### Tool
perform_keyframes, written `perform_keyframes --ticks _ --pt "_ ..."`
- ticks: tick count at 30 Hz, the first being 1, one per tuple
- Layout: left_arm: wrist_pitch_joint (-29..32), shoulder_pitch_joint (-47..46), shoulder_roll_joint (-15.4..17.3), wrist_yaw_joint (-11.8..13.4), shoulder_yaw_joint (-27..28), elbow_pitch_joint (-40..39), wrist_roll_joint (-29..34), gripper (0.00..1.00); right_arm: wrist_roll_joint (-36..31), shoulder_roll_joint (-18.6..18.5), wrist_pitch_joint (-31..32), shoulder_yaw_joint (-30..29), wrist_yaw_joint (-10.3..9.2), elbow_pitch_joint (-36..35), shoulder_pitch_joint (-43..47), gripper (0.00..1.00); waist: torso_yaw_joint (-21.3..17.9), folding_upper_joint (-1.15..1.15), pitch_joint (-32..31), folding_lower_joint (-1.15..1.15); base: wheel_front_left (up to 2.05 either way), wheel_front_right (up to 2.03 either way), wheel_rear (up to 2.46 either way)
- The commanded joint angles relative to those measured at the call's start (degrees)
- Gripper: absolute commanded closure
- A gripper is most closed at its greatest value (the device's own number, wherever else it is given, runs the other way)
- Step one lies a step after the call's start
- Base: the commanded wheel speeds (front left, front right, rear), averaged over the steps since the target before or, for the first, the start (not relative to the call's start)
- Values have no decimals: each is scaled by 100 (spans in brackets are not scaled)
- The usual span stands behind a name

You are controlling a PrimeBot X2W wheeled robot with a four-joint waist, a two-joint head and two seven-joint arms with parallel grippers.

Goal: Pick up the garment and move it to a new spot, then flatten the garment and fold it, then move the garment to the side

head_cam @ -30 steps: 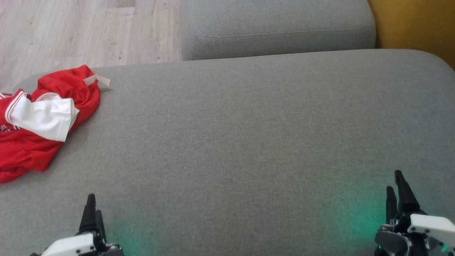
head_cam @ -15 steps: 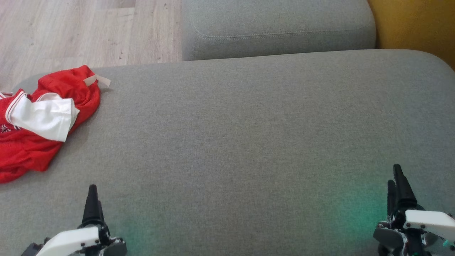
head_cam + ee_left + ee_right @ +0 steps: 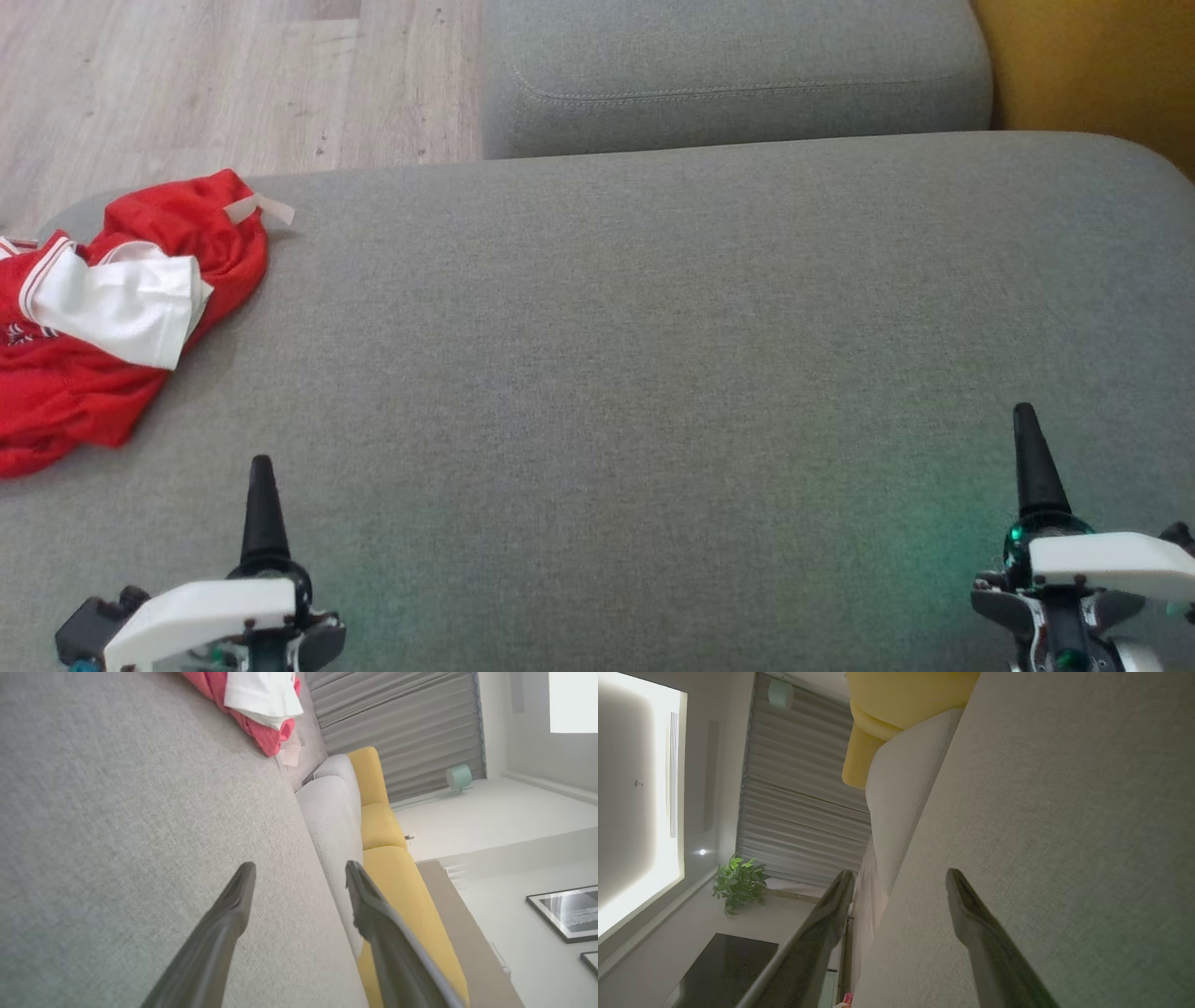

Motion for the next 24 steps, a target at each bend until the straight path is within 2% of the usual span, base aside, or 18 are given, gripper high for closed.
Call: perform_keyframes --ticks 1,14,24 --pt "-92 -101 29 21 -26 -261 242 0 -223 -24 -70 81 -1 -269 -156 0 4 0 1 0 0 0 0" --pt "-313 -10 31 149 -298 -341 1585 0 -1337 -28 -290 291 -2 -403 -96 0 38 0 15 0 0 0 0" --pt "-483 66 34 198 -465 -320 2323 0 -2100 -31 -459 509 -2 -415 -73 0 57 0 7 0 0 0 0"
